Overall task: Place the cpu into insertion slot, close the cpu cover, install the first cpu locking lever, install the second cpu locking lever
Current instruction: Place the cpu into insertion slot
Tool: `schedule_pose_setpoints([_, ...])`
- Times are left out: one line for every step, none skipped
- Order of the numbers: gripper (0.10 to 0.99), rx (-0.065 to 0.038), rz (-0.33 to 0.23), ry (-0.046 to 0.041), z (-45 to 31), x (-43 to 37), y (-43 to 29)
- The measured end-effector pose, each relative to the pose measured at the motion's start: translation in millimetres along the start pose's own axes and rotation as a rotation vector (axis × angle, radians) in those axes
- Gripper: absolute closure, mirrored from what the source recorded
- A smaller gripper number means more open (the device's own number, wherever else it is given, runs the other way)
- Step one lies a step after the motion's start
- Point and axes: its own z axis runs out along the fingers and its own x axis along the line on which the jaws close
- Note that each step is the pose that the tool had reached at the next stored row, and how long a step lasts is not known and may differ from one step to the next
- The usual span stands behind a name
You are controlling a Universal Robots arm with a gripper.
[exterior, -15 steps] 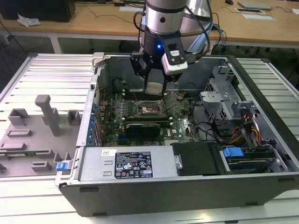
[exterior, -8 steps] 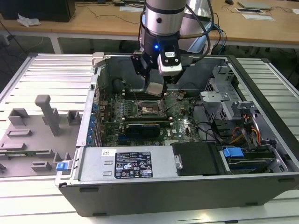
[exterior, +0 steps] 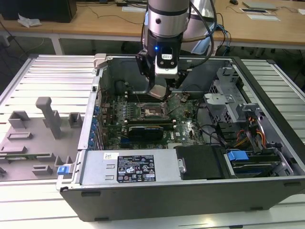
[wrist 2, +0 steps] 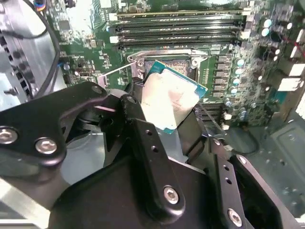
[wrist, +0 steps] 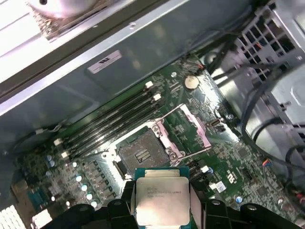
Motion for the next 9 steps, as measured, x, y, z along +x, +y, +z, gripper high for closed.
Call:
schedule_pose_setpoints([0.545, -0.001, 0.027, -0.0024, 0.3, 0.0, 0.0])
schedule_pose_setpoints([0.545, -0.001, 0.048, -0.0043, 0.6, 0.0, -0.1])
schedule_pose_setpoints([0.545, -0.001, 0.067, -0.0059, 0.9, 0.0, -0.1])
schedule_pose_setpoints([0.545, -0.002, 0.095, -0.0084, 1.2, 0.0, -0.1])
schedule_pose_setpoints([0.545, -0.002, 0.127, -0.0112, 1.6, 0.0, -0.1])
schedule_pose_setpoints([0.545, -0.003, 0.157, -0.0138, 2.0, 0.0, -0.2])
schedule_pose_setpoints([0.545, -0.004, 0.185, -0.0163, 2.4, 0.0, -0.2])
schedule_pose_setpoints([0.545, -0.004, 0.217, -0.0192, 2.8, 0.0, -0.2])
schedule_pose_setpoints([0.545, -0.005, 0.242, -0.0214, 3.2, -0.1, -0.3])
